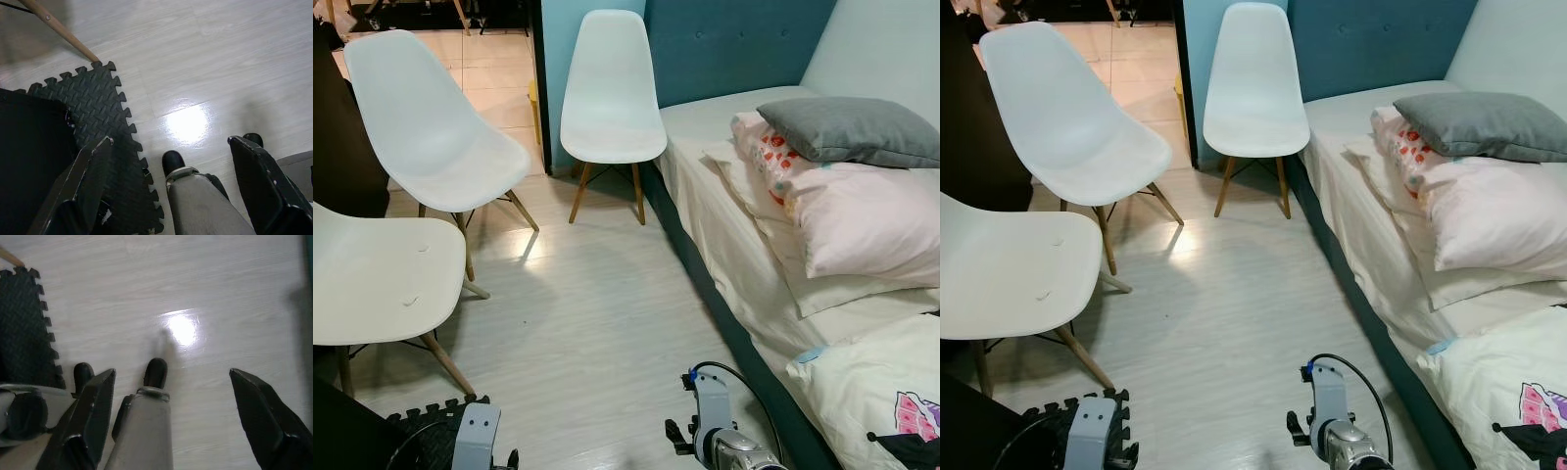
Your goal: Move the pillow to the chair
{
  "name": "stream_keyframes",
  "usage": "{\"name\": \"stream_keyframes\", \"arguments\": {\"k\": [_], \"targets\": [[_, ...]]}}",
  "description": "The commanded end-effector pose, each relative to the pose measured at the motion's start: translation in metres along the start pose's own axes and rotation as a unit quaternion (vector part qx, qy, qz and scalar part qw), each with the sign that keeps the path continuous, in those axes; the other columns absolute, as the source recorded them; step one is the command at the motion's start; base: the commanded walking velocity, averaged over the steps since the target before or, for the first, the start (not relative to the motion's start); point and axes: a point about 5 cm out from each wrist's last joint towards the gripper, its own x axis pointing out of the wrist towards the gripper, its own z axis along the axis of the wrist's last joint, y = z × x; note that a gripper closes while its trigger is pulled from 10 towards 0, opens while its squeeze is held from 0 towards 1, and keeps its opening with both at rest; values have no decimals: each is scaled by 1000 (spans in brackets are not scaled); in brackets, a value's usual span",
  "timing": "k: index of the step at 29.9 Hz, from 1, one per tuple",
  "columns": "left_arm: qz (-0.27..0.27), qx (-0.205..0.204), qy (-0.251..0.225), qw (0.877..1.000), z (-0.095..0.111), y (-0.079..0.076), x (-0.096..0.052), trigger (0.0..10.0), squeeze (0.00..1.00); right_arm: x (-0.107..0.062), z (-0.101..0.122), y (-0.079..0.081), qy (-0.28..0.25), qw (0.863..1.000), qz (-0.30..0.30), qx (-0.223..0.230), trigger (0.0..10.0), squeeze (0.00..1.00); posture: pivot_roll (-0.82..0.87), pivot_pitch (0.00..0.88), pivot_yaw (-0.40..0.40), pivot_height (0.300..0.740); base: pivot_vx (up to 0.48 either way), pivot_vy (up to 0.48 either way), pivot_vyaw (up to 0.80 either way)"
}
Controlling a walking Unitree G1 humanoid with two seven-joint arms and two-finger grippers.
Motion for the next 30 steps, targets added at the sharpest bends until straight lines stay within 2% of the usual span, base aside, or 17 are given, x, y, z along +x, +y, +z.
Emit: {"name": "stream_keyframes", "arguments": {"k": [1,11,18,19,22,25,27,28,30], "targets": [[65,-61,158,983,-72,33,-31,10000,0,-19,-57,-44,63,995,-72,-24,10000,0,16,31,-97,740,0,0,0],[55,-58,144,986,-63,28,-26,10000,0,-20,-54,-48,57,995,-75,-21,10000,0,8,22,-108,740,0,0,0],[48,-60,115,990,-51,25,-19,10000,0,-18,-42,-52,36,997,-73,-19,10000,0,5,0,-120,740,0,0,0],[46,-66,96,992,-42,24,-15,10000,0,-17,-33,-54,12,997,-69,-10,10000,0,5,0,-124,740,0,0,0],[46,-67,81,993,-34,23,-11,10000,0,-17,-25,-55,-5,998,-67,-2,10000,0,6,0,-127,740,0,0,0],[46,-67,81,993,-34,23,-11,10000,0,-17,-25,-55,-5,998,-67,-2,10000,0,6,0,-127,740,0,0,0],[52,-64,42,996,-15,22,-4,10000,0,-15,-10,-55,-30,998,-59,24,10000,0,11,0,-128,740,0,0,0],[52,-64,42,996,-15,22,-4,10000,0,-15,-10,-55,-30,998,-59,24,10000,0,11,0,-128,740,0,0,0],[64,-52,-11,997,7,24,2,10000,0,-12,5,-53,-57,996,-45,55,10000,0,16,0,-131,740,0,0,-753]]}}
